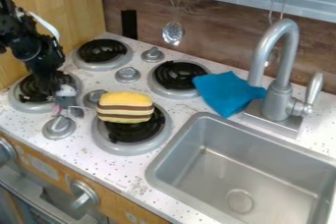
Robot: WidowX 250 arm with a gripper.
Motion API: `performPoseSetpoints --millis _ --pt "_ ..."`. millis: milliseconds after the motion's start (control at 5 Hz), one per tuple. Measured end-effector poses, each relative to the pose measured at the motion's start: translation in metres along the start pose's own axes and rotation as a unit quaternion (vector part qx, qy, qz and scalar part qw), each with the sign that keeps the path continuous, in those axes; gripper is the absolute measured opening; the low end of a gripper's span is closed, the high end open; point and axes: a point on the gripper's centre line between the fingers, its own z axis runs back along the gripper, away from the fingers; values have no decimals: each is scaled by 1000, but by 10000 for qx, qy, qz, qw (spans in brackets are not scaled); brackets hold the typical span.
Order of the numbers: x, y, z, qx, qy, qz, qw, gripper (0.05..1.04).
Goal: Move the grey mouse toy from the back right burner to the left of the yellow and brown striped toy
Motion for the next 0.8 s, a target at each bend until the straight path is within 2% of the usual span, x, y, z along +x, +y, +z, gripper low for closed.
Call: performPoseSetpoints --millis 200,400,600,800 --pt "-6 -2 0 -82 198 34 9998 869" --pt "0 4 10 70 195 -51 9998 1012" --pt "20 23 49 601 -187 -212 9978 1008" --pt "38 26 76 894 -632 -597 9922 1007"
